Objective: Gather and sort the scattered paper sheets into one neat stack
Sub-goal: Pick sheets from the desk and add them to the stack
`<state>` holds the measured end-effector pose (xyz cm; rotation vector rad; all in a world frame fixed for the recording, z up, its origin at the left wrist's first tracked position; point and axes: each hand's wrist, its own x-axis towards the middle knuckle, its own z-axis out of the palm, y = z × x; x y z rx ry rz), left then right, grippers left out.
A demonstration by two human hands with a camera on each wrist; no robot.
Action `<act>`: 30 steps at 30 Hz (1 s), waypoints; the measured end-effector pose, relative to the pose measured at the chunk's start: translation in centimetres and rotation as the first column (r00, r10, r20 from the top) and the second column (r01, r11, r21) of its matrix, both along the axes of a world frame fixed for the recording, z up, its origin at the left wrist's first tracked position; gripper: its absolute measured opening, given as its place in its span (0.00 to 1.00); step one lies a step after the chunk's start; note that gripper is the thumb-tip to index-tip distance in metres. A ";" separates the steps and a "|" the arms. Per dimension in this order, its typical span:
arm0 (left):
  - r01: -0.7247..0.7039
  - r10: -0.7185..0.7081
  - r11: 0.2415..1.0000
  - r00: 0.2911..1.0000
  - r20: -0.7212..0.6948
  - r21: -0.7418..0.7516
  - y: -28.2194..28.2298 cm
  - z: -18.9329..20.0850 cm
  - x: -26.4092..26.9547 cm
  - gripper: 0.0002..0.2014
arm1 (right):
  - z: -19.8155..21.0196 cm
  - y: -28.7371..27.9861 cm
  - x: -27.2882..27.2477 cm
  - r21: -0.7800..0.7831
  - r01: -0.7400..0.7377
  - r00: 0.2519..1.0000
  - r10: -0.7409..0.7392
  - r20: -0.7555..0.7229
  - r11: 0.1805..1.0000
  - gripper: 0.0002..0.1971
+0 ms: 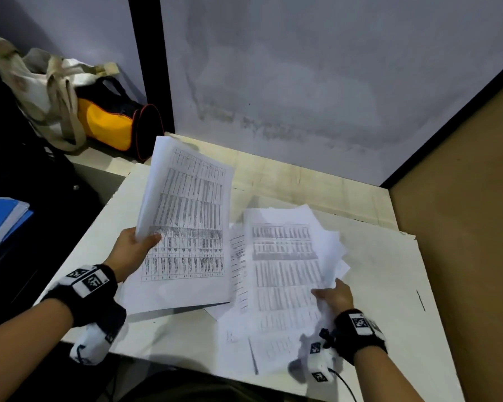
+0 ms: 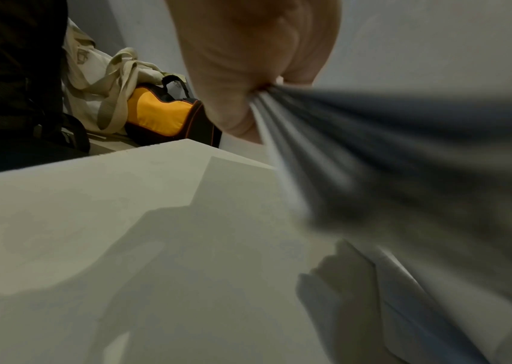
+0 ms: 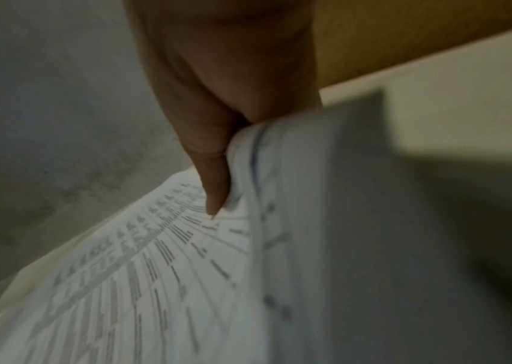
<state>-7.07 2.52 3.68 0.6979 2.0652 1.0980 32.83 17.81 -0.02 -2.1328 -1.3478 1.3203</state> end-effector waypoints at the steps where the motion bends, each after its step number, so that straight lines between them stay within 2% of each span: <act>1: -0.005 0.005 1.000 1.000 -0.006 -0.001 -0.1 0.0 -0.3 0.14 | 0.5 0.1 0.8 0.036 0.007 1.000 -0.006 -0.008 0.999 0.20; 4: -0.032 0.032 0.999 0.999 -0.016 0.003 -0.4 0.0 -1.1 0.12 | 2.8 0.5 3.2 0.099 0.094 0.990 -0.082 -0.119 0.991 0.19; 8: -0.072 0.072 0.997 0.997 0.002 0.030 -0.4 0.1 -1.0 0.11 | 5.0 0.6 5.0 0.130 0.126 0.975 -0.099 -0.196 0.983 0.18; 11: -0.093 0.092 0.994 0.996 0.022 0.054 -0.1 0.2 -0.6 0.11 | 4.5 -0.2 4.6 0.080 0.134 0.977 -0.118 -0.180 0.988 0.15; 13: -0.092 0.090 0.994 0.995 0.032 0.066 0.3 0.4 -0.1 0.11 | 2.8 -1.2 3.3 -0.018 0.162 0.974 -0.163 -0.158 0.987 0.12; 14: -0.091 0.089 0.993 0.996 0.033 0.070 0.4 0.6 0.1 0.10 | 1.8 -1.8 2.3 -0.066 0.177 0.975 -0.184 -0.124 0.982 0.15; 16: -0.089 0.086 0.993 0.996 0.032 0.076 0.6 0.9 0.4 0.10 | 0.2 -2.6 -0.1 -0.128 0.090 0.983 -0.067 0.170 0.988 0.20; 17: -0.089 0.087 0.993 0.996 0.032 0.077 0.7 1.0 0.3 0.10 | 0.0 -3.0 -1.4 -0.151 0.051 0.941 0.003 0.337 0.987 0.20; 18: -0.093 0.091 0.993 0.995 0.031 0.076 0.7 1.1 0.2 0.10 | 0.1 -3.5 -2.7 -0.160 0.037 0.905 0.035 0.423 0.986 0.20; 21: -0.108 0.106 0.991 0.994 0.025 0.082 0.6 1.4 -0.1 0.08 | 0.0 -3.8 -4.8 -0.123 0.085 0.928 -0.033 0.372 0.989 0.18; 24: -0.127 0.126 0.988 0.992 0.013 0.090 0.4 1.4 -0.4 0.05 | -0.6 -3.3 -5.2 -0.081 0.022 0.947 0.006 0.322 0.996 0.15; 26: -0.139 0.138 0.987 0.990 0.022 0.083 0.3 1.3 -0.6 0.08 | -0.5 -3.3 -5.6 -0.084 0.036 0.937 -0.004 0.348 0.996 0.14; 28: -0.148 0.146 0.986 0.989 0.028 0.083 0.3 1.2 -0.7 0.10 | -0.3 -3.4 -5.8 -0.132 0.088 0.901 -0.022 0.434 0.987 0.14; 30: -0.148 0.146 0.985 0.989 0.026 0.092 0.4 1.3 -0.6 0.11 | 0.0 -3.4 -6.0 -0.178 0.117 0.896 -0.026 0.444 0.977 0.15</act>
